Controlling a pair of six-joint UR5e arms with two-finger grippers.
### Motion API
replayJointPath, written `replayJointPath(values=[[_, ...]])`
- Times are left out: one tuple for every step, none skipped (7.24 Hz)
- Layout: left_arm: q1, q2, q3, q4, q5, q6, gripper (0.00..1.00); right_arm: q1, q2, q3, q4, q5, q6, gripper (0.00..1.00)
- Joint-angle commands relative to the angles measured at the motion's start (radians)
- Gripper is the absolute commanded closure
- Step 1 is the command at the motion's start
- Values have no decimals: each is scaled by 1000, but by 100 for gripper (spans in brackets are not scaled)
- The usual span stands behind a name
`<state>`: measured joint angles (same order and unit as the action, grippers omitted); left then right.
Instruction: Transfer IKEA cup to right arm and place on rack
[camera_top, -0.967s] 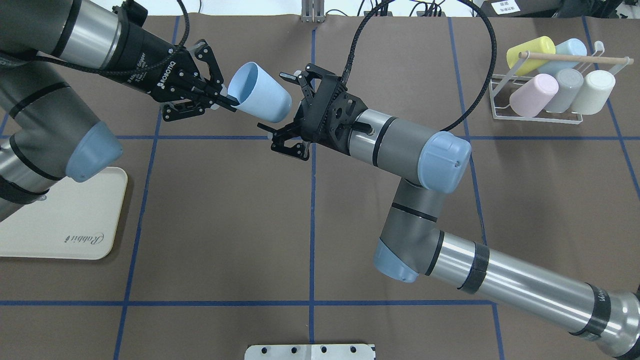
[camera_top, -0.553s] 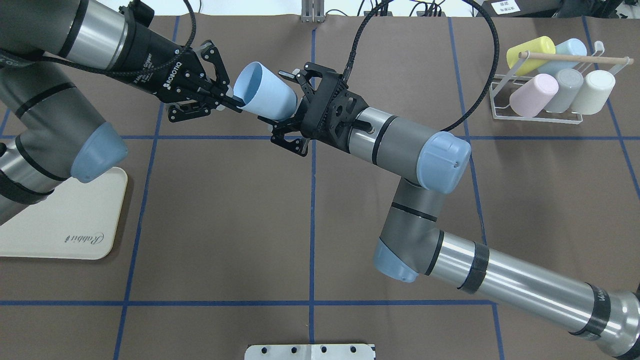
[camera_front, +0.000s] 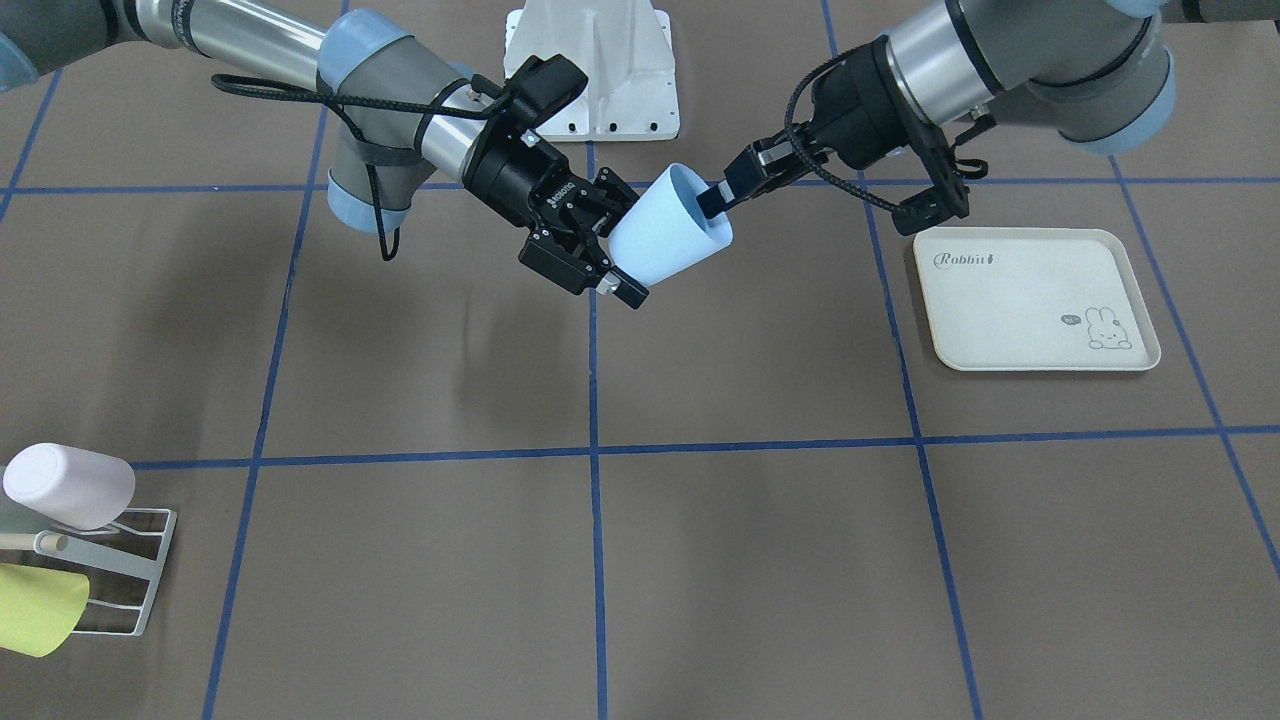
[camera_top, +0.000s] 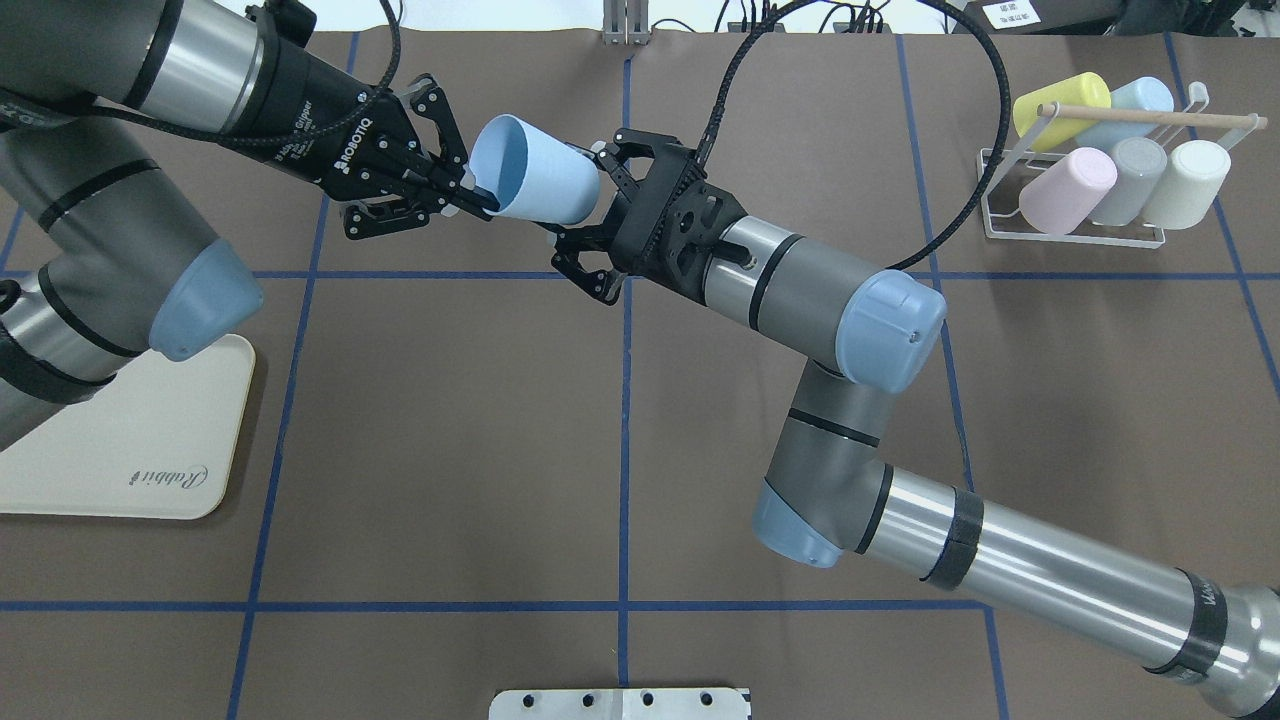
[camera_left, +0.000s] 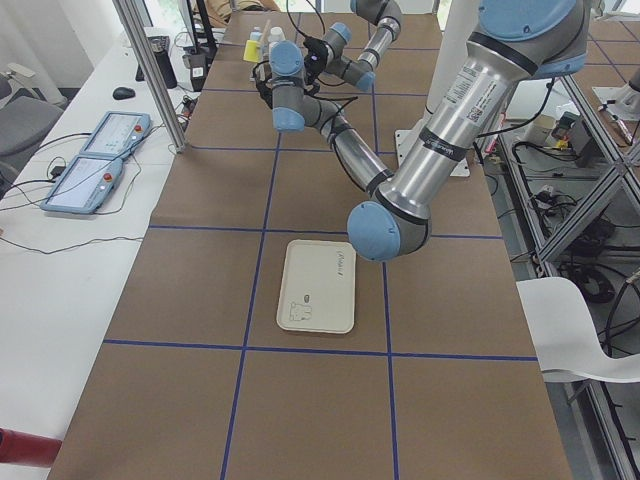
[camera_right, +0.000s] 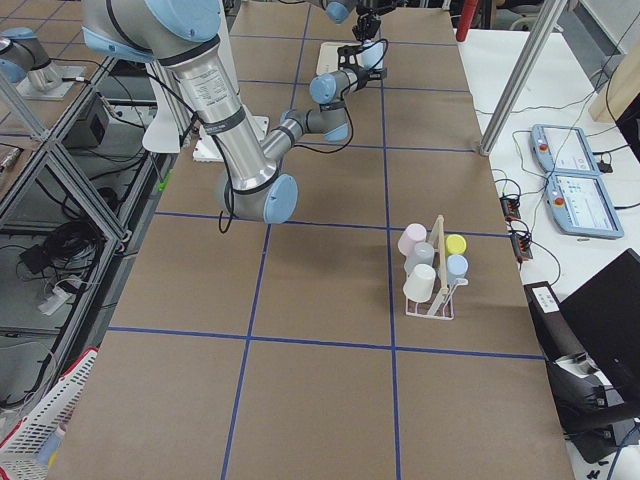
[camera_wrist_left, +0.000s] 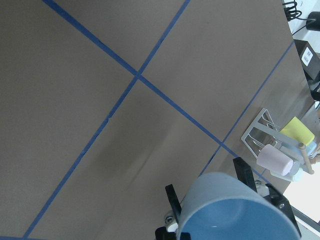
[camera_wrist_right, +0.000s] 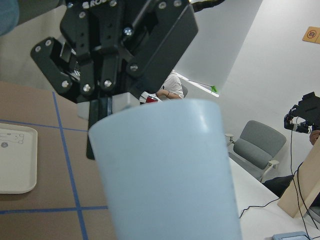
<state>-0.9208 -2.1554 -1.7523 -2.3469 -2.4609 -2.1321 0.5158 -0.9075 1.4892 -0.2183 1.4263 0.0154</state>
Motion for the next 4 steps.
replayJointPath(values=[[-1, -6, 4, 0, 2, 1, 23, -2, -7, -1, -7, -3, 0, 59], [-1, -6, 2, -2, 2, 6, 0, -2, -13, -3, -7, -3, 0, 61], [-6, -11, 2, -3, 2, 8, 0, -2, -17, -4, -7, -3, 0, 63], [-18, -9, 2, -3, -1, 26, 0, 0, -19, -6, -10, -3, 3, 65]])
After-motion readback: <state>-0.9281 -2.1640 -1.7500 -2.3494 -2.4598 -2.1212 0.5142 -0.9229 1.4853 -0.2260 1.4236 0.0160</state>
